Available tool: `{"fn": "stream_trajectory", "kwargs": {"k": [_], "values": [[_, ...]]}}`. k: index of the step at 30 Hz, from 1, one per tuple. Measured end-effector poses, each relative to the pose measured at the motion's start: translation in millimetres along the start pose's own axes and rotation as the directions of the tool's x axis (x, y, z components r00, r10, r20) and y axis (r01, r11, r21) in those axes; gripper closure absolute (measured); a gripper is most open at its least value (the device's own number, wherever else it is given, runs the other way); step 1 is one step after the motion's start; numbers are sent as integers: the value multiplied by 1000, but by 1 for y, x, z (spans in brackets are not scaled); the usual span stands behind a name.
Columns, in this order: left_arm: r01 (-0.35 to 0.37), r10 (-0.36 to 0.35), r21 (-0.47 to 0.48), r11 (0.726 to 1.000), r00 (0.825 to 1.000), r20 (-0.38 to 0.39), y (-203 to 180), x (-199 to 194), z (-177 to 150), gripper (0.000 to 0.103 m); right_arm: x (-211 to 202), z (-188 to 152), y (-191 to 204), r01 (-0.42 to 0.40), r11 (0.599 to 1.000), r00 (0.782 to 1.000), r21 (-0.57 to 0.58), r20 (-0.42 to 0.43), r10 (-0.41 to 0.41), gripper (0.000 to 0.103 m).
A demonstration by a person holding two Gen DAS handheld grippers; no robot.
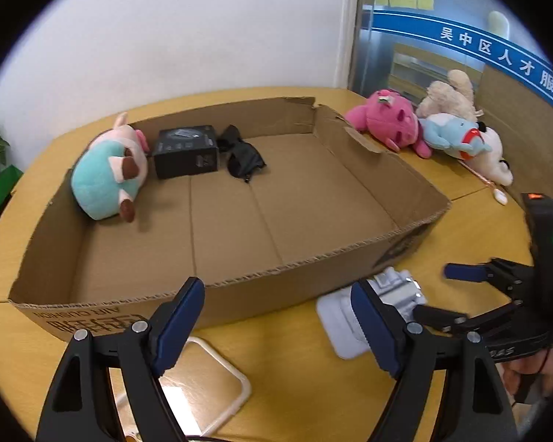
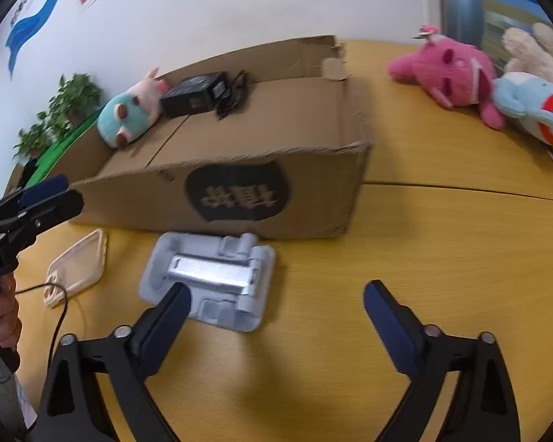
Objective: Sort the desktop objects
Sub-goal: 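Withdraw the left gripper from the box and move to the white phone stand, then grasp the white phone stand with the left gripper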
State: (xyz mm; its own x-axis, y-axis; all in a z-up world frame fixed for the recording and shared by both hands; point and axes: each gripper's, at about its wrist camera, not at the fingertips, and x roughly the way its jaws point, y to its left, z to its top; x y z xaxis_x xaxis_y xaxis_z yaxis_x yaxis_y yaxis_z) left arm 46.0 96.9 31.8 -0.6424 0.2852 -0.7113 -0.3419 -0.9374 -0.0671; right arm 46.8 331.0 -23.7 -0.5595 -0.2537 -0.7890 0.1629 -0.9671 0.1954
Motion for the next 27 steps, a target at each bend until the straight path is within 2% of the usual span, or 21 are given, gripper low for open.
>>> {"fn": "stream_trajectory", "kwargs": {"k": [3,5,8,11,16,19,20,21,23,27], "values": [[41,-42,-22,999,999,-22,0,-2,-3,22,9,-2,12,-30,998,999,-54,-16,30,27],[61,-62,-32,998,997,-35,-3,-1,-6,22,16,-3,13,-40,997,999,-66,-33,37,47],[78,-82,-52,996,993,-79,-9,10,-11,22,16,-4,7,-83,995,996,-50,-28,82,53],[121,-132,-89,989,983,-127,-16,25,-17,22,12,-6,1,-95,995,995,-41,-26,94,56],[172,-197,-129,977,956,-218,-28,50,-31,23,5,-11,-8,-88,996,996,-8,-22,87,63],[190,-217,-126,974,942,-256,-38,57,-38,24,1,-15,-7,-82,997,996,11,-31,82,63],[186,-213,-123,975,939,-269,-39,60,-39,27,1,-17,-4,-96,995,994,1,-45,96,63],[179,-203,-108,978,941,-271,-41,61,-40,27,0,-18,0,-119,993,991,-9,-55,118,62],[168,-182,-75,983,945,-273,-42,61,-40,34,-4,-20,6,-153,988,987,-29,-53,151,63],[177,-192,-79,981,945,-264,-37,59,-41,44,-5,-15,8,-139,989,990,-52,-31,138,62]]}}
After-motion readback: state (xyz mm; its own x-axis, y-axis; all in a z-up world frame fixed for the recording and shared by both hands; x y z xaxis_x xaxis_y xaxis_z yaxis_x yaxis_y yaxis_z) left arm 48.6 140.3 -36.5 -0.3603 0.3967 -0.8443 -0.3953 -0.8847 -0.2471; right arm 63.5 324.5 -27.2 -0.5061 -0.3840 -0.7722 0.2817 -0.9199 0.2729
